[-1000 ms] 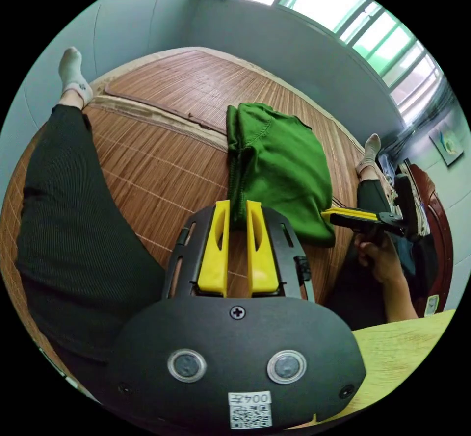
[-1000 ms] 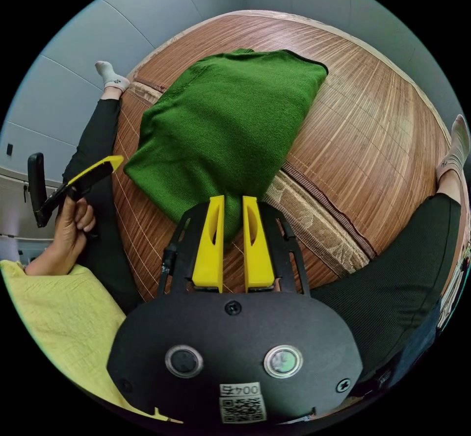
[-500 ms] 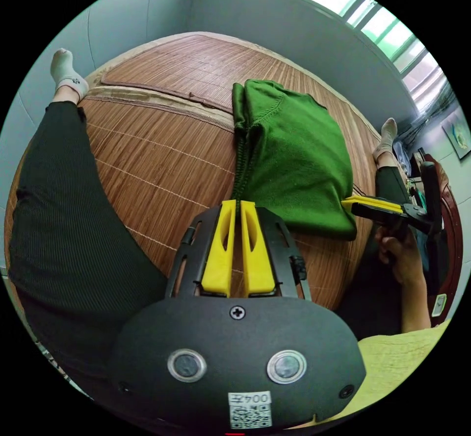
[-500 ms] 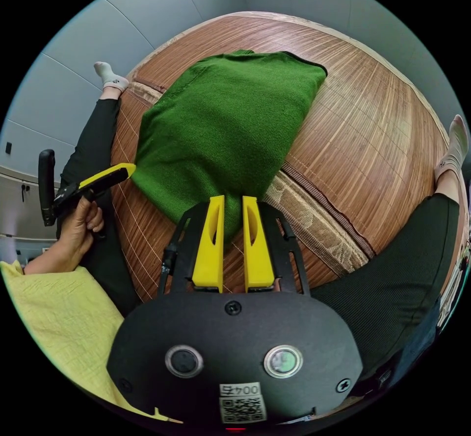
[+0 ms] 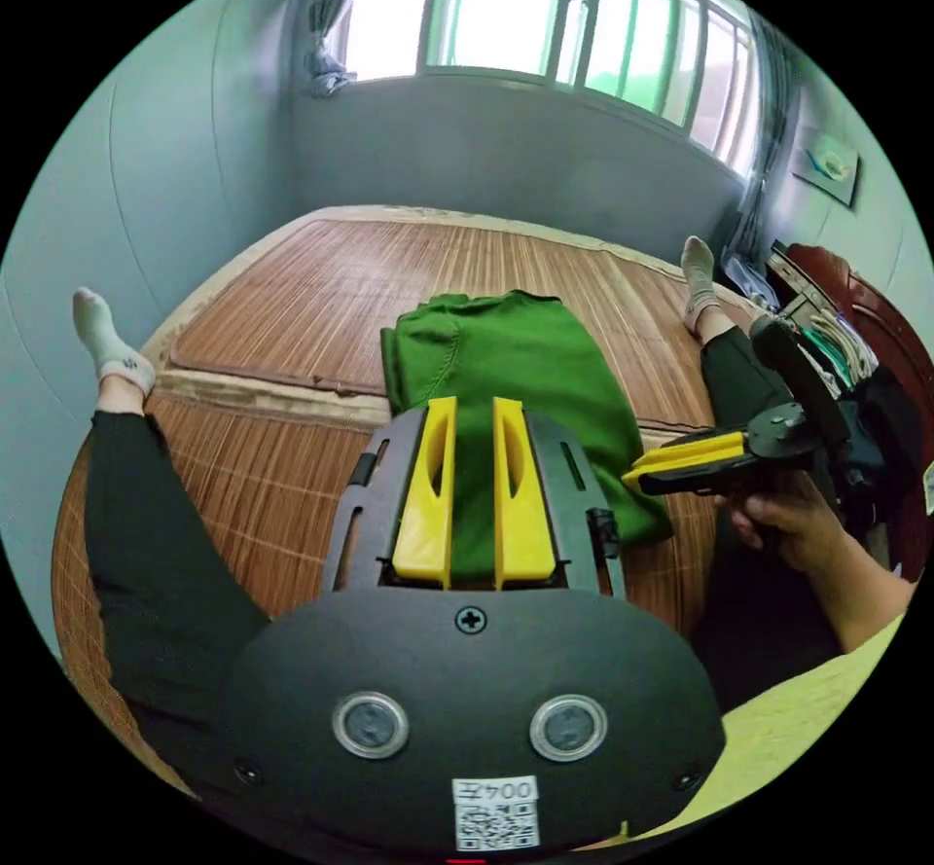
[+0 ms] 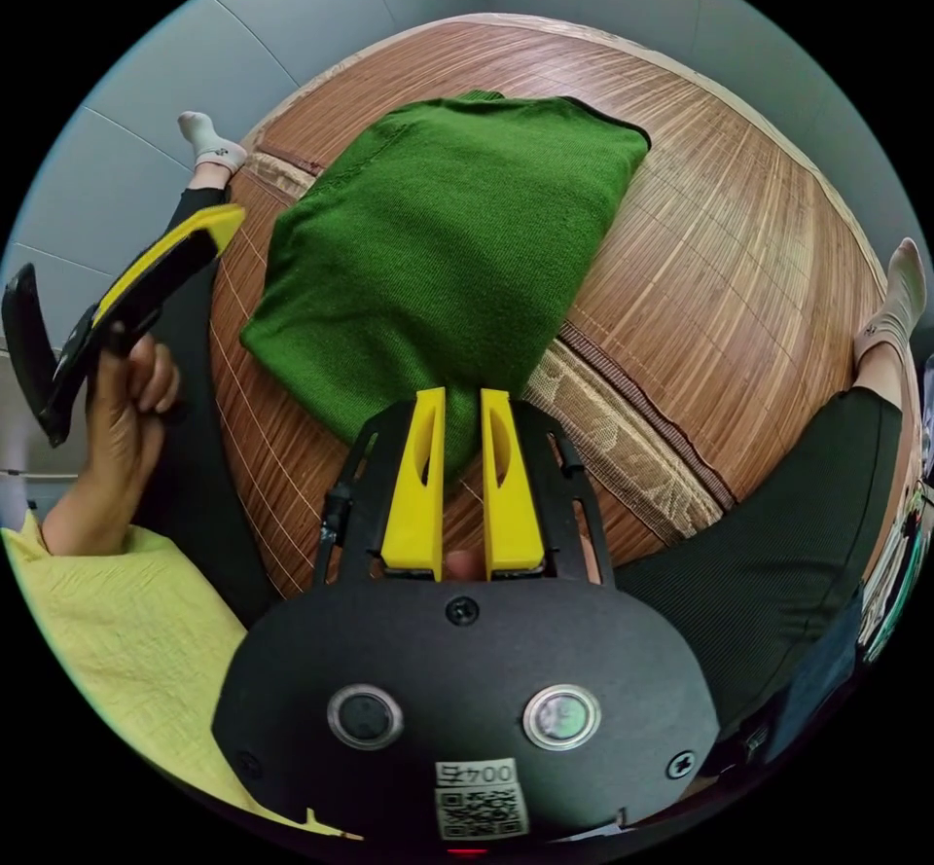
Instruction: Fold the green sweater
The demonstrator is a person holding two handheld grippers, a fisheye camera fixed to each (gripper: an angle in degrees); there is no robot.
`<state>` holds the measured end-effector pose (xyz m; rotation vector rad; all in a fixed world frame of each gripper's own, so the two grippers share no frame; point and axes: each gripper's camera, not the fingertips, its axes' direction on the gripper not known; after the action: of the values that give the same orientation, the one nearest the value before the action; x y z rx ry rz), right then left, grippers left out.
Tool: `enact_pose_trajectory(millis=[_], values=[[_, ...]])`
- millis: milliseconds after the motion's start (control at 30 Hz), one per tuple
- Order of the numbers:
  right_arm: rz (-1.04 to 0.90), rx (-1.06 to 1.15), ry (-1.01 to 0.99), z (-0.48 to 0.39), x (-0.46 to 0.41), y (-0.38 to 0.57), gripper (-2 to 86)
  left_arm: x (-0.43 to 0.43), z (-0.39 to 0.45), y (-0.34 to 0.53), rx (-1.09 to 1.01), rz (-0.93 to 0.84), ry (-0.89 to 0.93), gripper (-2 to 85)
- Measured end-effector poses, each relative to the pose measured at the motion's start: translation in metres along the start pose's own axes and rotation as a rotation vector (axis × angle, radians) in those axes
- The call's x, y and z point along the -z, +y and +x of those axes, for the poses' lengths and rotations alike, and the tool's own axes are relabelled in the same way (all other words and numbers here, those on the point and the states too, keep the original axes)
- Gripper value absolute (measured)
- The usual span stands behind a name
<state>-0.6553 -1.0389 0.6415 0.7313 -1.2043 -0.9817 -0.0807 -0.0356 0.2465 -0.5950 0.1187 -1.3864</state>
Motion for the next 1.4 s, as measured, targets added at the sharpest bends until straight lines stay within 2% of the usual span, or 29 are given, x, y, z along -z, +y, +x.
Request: enact_pose_trajectory(millis=[100, 200, 233, 500, 667, 933, 1233, 1400], values=[[0.020, -0.002, -0.018, 0.002, -0.002, 0.004, 6.1, -0.037, 0.013, -0.014, -0.066, 0.011, -0.043, 3.1], [0.027, 0.014, -0.016, 0.000, -0.004, 0.007, 6.2, -0.082, 0.004, -0.012, -0.057, -0.099, -0.058, 2.3], [0.030, 0.024, -0.008, -0.003, -0.005, 0.007, 6.2, -0.089, 0.001, -0.006, -0.088, -0.068, -0.046, 2.0], [0.079, 0.079, 0.128, -0.035, -0.017, 0.018, 6.8, -0.097, -0.022, 0.005, -0.049, -0.044, 0.095, 1.2], [0.074, 0.058, -0.002, -0.035, 0.012, 0.043, 11.6, -0.101, -0.023, 0.008, -0.051, -0.039, 0.094, 1.3], [0.031, 0.041, 0.219, -0.078, -0.006, 0.075, 9.6, -0.105, -0.024, 0.009, -0.053, -0.037, 0.089, 1.4], [0.059, 0.069, 0.275, -0.100, -0.011, 0.063, 4.5, -0.109, -0.027, 0.009, -0.053, -0.035, 0.091, 1.0], [-0.084, 0.024, 0.274, -0.087, -0.030, 0.060, 4.0, -0.110, -0.027, 0.008, -0.057, -0.036, 0.086, 0.9]])
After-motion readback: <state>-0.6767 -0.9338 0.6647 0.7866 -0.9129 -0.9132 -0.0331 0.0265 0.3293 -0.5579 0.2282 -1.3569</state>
